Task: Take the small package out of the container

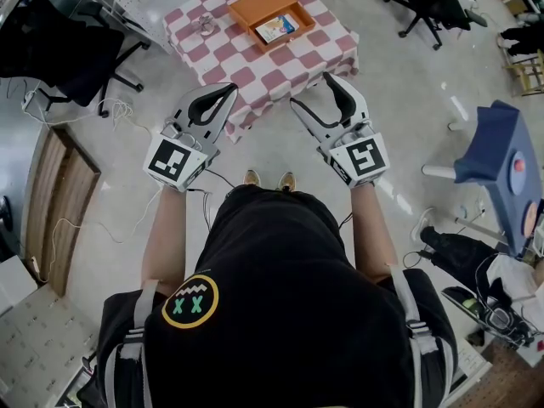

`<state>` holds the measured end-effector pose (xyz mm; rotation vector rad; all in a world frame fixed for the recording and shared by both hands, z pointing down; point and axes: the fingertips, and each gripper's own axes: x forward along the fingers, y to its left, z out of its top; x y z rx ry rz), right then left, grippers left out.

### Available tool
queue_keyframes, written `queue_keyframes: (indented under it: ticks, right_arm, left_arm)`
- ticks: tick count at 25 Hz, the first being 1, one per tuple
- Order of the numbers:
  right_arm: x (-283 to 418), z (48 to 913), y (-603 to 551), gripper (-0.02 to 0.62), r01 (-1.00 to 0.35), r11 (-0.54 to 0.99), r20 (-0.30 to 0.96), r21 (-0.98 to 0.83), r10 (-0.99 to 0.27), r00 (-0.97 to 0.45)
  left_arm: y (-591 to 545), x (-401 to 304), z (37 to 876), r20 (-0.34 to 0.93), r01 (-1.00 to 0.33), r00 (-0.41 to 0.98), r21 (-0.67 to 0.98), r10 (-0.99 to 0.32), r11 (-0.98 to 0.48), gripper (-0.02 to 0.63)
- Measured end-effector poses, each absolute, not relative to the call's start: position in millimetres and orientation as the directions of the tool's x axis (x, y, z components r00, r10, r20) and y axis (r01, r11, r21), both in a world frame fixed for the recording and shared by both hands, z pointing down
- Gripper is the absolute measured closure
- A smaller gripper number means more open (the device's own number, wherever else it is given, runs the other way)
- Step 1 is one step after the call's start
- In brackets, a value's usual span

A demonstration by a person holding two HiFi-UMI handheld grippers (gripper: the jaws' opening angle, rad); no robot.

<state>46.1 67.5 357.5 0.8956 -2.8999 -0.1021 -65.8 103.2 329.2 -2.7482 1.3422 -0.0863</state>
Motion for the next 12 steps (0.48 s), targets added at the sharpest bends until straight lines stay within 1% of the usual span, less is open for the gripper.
queue_keyframes:
  ticks: [8, 12]
  right_arm:
    - [42.8, 363.0, 66.8, 0.068, -0.546, 0.835, 0.099, 0.069, -0.55, -0.829]
    - [41.0, 368.0, 68.4, 0.02, -0.54, 0.84, 0.12, 0.058, -0.543, -0.831]
  left_arm:
    - [102.5, -64.3, 328.3, 0.018, -0.783, 0.616, -0.098, -0.788, -0.614, 0.586]
    - [102.3, -63.1, 327.4, 0.015, -0.783, 0.617, -0.098, -0.787, -0.615, 0.586]
